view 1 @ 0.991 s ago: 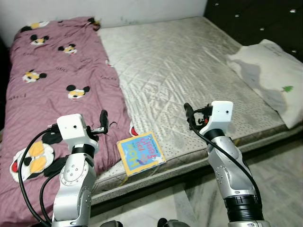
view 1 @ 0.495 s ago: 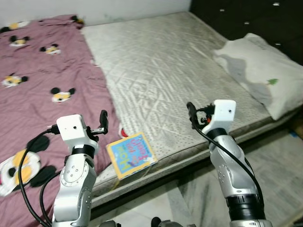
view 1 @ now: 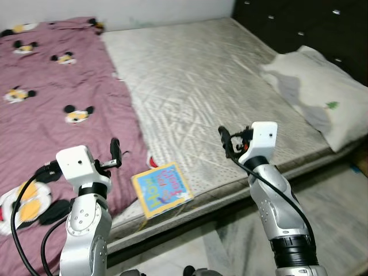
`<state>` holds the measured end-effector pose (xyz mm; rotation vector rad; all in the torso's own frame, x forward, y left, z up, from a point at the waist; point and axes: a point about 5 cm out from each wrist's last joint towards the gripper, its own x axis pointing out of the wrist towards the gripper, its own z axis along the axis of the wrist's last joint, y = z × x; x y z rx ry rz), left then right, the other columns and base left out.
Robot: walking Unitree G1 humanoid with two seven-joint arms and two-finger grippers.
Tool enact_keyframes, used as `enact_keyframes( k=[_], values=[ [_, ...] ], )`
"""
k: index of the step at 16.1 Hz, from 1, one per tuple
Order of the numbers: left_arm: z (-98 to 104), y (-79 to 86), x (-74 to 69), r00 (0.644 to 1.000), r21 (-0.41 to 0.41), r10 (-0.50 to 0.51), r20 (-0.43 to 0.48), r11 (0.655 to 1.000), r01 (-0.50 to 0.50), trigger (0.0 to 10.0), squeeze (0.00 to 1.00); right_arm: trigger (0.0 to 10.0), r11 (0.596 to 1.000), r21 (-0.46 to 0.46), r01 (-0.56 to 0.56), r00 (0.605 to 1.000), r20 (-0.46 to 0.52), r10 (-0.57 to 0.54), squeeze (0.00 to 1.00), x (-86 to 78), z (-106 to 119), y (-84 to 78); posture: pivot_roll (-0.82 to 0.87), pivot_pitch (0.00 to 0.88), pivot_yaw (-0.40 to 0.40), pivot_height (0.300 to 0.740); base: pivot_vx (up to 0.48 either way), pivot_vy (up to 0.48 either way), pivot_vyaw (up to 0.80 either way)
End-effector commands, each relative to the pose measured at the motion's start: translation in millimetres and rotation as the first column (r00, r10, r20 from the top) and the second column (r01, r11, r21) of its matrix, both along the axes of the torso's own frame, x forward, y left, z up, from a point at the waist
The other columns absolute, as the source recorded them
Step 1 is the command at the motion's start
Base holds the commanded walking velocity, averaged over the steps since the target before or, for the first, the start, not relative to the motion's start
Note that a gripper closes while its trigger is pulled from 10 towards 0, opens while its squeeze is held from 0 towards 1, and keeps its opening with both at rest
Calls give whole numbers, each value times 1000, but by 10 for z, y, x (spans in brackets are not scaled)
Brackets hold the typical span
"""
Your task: Clean up the room
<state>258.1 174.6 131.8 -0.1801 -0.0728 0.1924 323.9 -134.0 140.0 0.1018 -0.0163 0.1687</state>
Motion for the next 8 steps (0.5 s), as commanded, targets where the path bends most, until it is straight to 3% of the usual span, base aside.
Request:
enact_keyframes(
  k=[1,5,8],
  values=[
    [-4,-10,-14,1000,9,-5,-8,1000,5,10000,0,10000,1000,21,19,1000,-6,-19,0,-45,-20,-51,11,163,-39,740,0,0,0],
    [-70,1,-41,999,9,-2,-35,1000,2,10000,0,10000,999,37,-4,999,-35,5,0,-220,-130,-54,2,179,-41,740,0,0,0],
    [-200,56,-161,997,1,28,-76,1000,-28,10000,0,10000,999,25,-28,999,-44,29,0,-255,-175,-32,6,178,-43,740,0,0,0]
  ],
)
